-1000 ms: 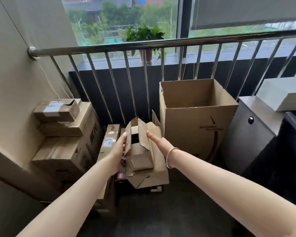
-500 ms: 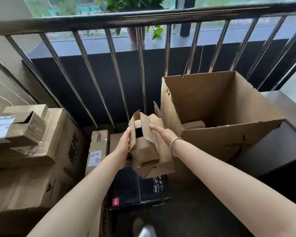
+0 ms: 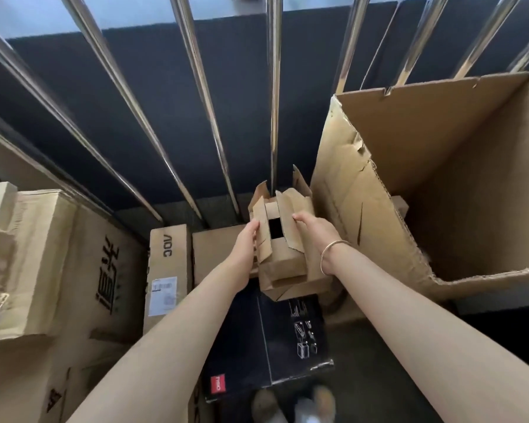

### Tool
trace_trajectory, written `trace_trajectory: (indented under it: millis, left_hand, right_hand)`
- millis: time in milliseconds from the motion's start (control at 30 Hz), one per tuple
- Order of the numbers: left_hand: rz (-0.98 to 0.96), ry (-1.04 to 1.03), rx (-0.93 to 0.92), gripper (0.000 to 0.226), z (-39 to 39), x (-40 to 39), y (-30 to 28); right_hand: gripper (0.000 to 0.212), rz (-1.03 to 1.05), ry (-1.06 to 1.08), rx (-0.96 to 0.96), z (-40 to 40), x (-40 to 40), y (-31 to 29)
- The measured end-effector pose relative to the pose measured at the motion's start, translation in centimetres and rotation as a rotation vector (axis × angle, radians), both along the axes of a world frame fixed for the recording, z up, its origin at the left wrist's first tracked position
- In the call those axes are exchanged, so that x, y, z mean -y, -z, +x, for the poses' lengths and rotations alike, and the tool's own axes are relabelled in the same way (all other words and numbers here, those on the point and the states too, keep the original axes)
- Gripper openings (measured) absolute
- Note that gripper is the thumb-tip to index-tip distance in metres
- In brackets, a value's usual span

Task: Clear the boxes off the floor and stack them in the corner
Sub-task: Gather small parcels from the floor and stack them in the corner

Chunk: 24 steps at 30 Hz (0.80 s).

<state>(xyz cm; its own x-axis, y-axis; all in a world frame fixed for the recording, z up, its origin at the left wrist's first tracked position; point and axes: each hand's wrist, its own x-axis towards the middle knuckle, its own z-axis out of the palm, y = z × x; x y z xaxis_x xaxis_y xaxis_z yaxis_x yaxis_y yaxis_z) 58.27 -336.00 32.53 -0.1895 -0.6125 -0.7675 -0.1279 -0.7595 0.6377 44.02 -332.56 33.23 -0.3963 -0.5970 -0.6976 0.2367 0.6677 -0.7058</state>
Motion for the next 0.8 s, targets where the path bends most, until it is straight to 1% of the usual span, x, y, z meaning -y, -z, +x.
trace_trajectory:
  millis: [67, 167, 300, 367, 433, 467, 500, 600, 700, 733, 800]
  left_hand:
    - [0.014, 0.011, -0.009, 0.054, -0.6, 1.0, 2.1]
    - [0.031, 0.006, -0.017, 0.052, -1.2, 1.9, 4.8]
    - [0.056, -0.036, -0.076, 0.04, -1.8, 2.4, 8.4]
    - [0.083, -0.059, -0.101, 0.04, -2.1, 2.5, 9.9]
    - [0.104, -0.075, -0.117, 0.04, -2.3, 2.8, 11.1]
    - [0.11, -0.077, -0.118, 0.04, -2.4, 3.0, 11.7]
    - [0.118, -0.083, -0.127, 0.039, -2.6, 3.2, 12.3]
    - [0.148, -0.1, -0.13, 0.037, -3.0, 3.5, 13.3]
    - [0.173, -0.107, -0.128, 0.039, -3.4, 3.8, 15.1]
    - [0.176, -0.103, -0.121, 0.042, -3.4, 3.8, 15.5]
    - [0.192, -0.089, -0.109, 0.049, -3.5, 3.8, 16.4]
  right_hand:
    - [0.064, 0.017, 0.033, -0.006, -0.7, 1.0, 2.5]
    - [0.059, 0.035, 0.071, -0.019, -0.9, 2.0, 5.4]
    - [0.055, 0.035, 0.105, -0.011, -0.6, 2.8, 8.5]
    - [0.062, 0.029, 0.104, 0.002, -0.4, 3.3, 9.8]
    - [0.082, 0.048, 0.09, 0.02, -0.4, 4.0, 11.0]
    - [0.089, 0.065, 0.074, 0.014, -0.5, 4.4, 11.6]
    - [0.092, 0.078, 0.059, 0.007, -0.6, 4.9, 12.4]
    - [0.085, 0.133, 0.038, -0.012, -1.1, 6.1, 13.9]
    - [0.068, 0.185, 0.028, -0.029, -1.4, 6.8, 15.4]
    - [0.067, 0.197, 0.023, -0.037, -1.5, 6.9, 16.0]
    - [0.07, 0.218, 0.011, -0.059, -1.7, 7.1, 17.1]
